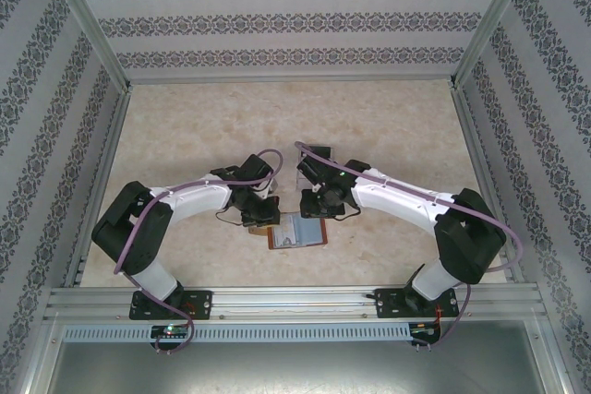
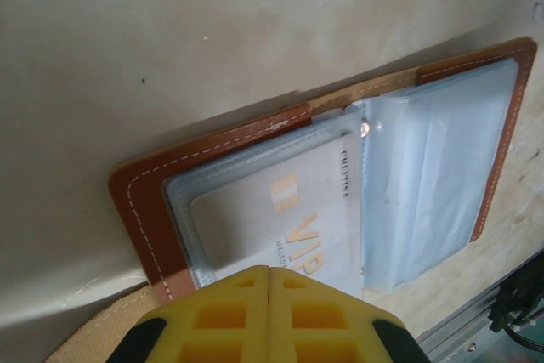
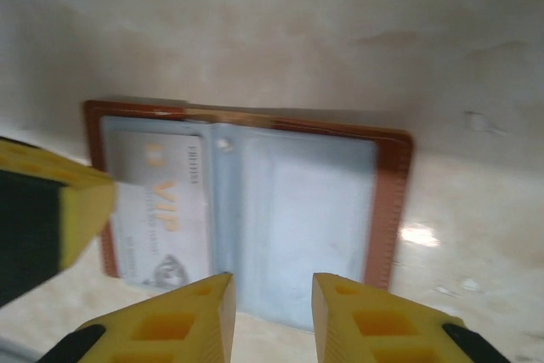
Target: Take the credit cards out of the card holder
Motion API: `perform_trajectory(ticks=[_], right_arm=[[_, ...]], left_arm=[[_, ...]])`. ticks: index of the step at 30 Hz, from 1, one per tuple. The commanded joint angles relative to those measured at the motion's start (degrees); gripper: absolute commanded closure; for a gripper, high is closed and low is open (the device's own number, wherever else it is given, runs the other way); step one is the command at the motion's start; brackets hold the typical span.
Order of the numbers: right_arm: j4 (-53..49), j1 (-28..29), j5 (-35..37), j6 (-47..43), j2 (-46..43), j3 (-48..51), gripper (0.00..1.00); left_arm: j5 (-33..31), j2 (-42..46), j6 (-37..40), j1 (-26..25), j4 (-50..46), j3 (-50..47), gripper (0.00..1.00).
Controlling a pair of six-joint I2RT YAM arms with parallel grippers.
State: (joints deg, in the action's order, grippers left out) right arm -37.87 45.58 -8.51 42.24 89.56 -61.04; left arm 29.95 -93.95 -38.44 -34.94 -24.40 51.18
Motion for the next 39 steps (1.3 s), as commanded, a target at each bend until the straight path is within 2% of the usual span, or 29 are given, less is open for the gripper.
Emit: perform_trajectory(ticks=[1, 19, 27, 34, 39], right_arm=[[5.9, -0.2, -6.8, 1.8, 1.4, 1.5, 0.72], [23.1, -0.6, -17.7, 6.8, 10.4, 6.6, 0.79], [20.5, -0.6, -14.4, 6.1, 11.2, 7.6, 0.79], [17.6, -0.6, -12.4, 5.1, 9.6, 6.5, 0.7], [17.6, -0.6, -12.9, 5.1, 8.3, 6.6, 0.69]], left_arm=[[-0.8, -0.4, -0.4, -0.8, 0.5, -0.7, 0.99], [-1.0, -0.9, -0.1, -0.7, 1.6, -2.0, 0.99], [-1.9, -1.5, 0.7, -0.7, 0.5, -2.2, 0.99], [-3.2, -2.1, 2.6, -0.7, -2.6, -0.3, 0.99], [-3.4, -1.2, 2.8, -0.7, -4.2, 1.0, 1.0]])
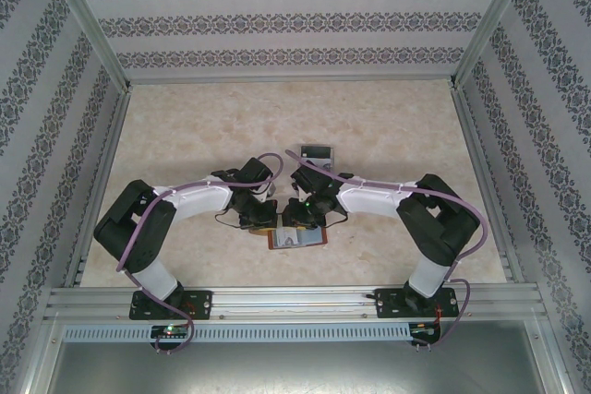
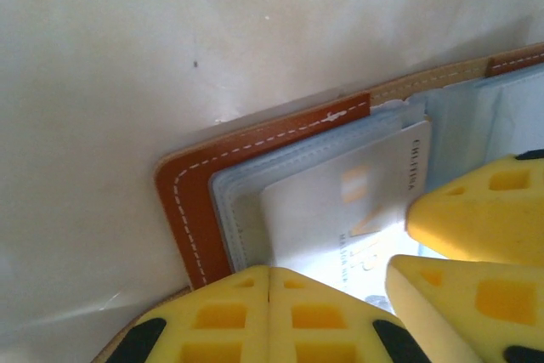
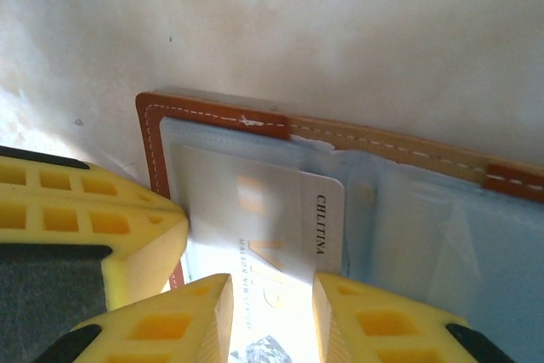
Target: Take the credit cards out of the card holder
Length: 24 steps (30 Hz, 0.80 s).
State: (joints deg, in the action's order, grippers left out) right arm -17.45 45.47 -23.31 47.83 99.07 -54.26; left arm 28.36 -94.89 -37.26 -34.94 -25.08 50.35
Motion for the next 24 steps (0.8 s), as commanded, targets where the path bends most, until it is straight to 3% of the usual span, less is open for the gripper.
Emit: perform_trajectory(ticks=[1, 8, 24], right_arm=[[-2.6, -0.5, 1.5, -0.5, -1.5, -0.1, 0.68], [-2.1, -0.5, 0.9, -0.2, -2.5, -0.5, 0.67], [-1.0, -2.3, -0.6, -0.4, -3.4, 0.9, 0.69]], left_arm=[[-1.7, 0.1, 1.7, -0.7, -4.1, 2.4, 0.99], [-0.2, 1.8, 0.2, -0.8, -4.3, 3.7, 0.99], [1.7, -3.1, -0.3, -1.8, -1.1, 2.0, 0.99]])
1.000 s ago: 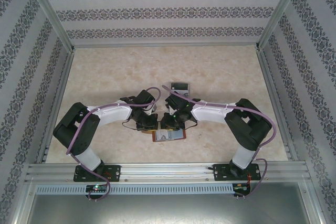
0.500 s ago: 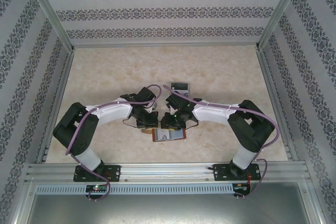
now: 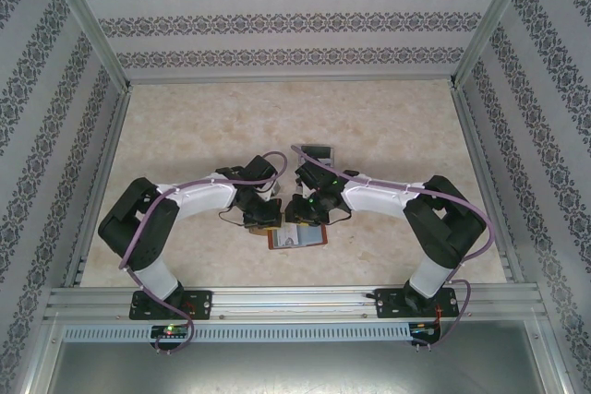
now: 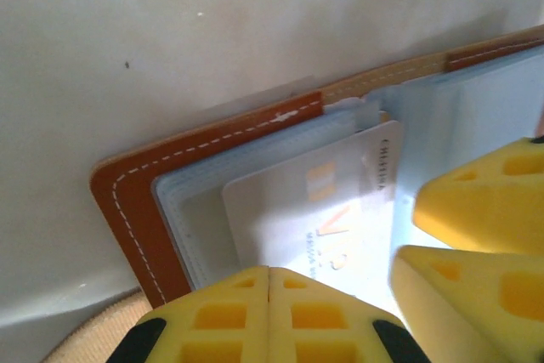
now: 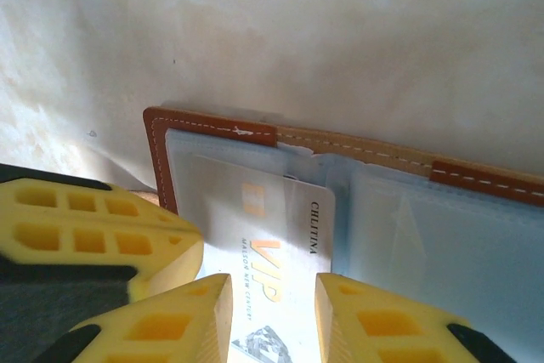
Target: Take the credit cards out of the card holder
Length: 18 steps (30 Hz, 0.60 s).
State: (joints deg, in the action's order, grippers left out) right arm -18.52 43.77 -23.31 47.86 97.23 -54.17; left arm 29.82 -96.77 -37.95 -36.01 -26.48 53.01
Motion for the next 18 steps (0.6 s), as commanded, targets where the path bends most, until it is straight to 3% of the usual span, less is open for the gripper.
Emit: perform_trajectory(ticks=[1, 18], right_arm=[[0.2, -0.7, -0.7, -0.5, -1.7, 1.0, 0.69], [6.1, -2.1, -5.4, -0.6, 0.9, 5.3, 0.74]], left_arm=[[-0.1, -1.6, 0.8, -0.7, 0.1, -0.6, 0.99], [-4.2, -4.1, 3.0, -0.6, -2.6, -0.7, 0.99]])
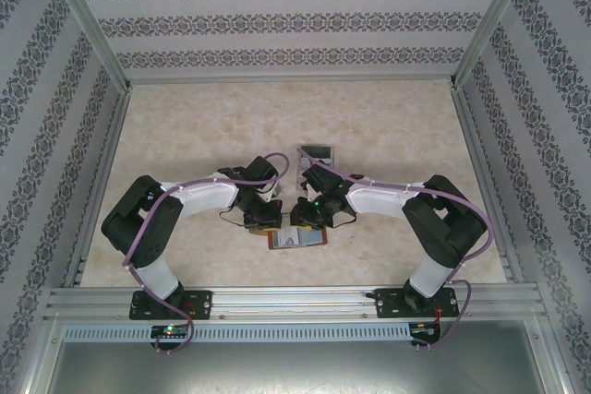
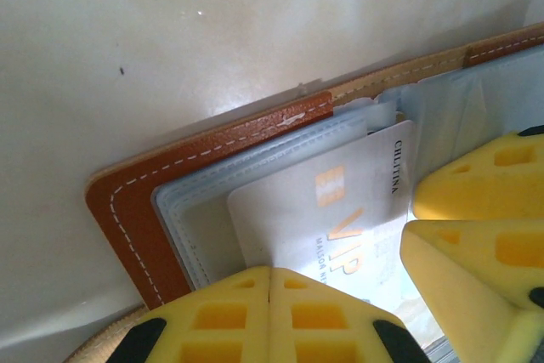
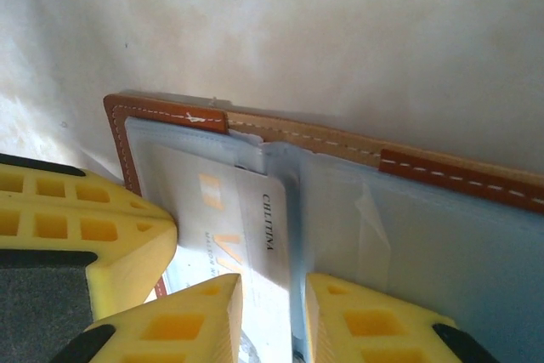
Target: Take the credit cards out of the card holder
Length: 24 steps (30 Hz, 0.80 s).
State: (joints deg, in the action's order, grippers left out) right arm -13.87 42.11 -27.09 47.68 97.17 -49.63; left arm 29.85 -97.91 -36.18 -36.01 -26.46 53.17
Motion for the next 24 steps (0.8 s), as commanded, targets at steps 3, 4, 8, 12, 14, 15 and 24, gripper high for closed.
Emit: perform_trajectory(ticks=[3, 4, 8, 12, 14, 15, 24], right_arm=[[3.7, -0.4, -3.0, 0.2, 1.3, 1.5, 0.76], [4.5, -0.4, -3.4, 0.5, 1.5, 1.7, 0.76], [6.2, -0.5, -4.5, 1.0, 2.1, 2.2, 0.78], [7.9, -0.9, -4.9, 1.4, 2.8, 3.2, 0.82], [9.5, -1.1, -5.5, 1.9, 2.7, 4.1, 0.84], [10.3, -1.2, -5.6, 2.1, 2.4, 4.6, 0.86], [13.2, -2.0, -6.7, 2.3, -2.2, 6.5, 0.97]], left_arm=[[-4.2, -3.0, 1.3, -0.7, -2.6, -1.1, 0.99], [-4.2, -3.0, 1.4, -0.7, -2.7, -1.1, 0.99], [-4.1, -3.3, 1.4, -0.6, -2.7, -0.8, 0.99], [-3.9, -3.7, 1.6, -0.6, -2.8, -0.4, 0.99], [-4.0, -3.8, 1.8, -0.7, -3.3, -0.1, 0.99], [-4.1, -3.9, 1.9, -0.7, -3.5, 0.0, 0.99], [-4.3, -3.7, 1.8, -0.6, -3.5, -0.1, 0.99]])
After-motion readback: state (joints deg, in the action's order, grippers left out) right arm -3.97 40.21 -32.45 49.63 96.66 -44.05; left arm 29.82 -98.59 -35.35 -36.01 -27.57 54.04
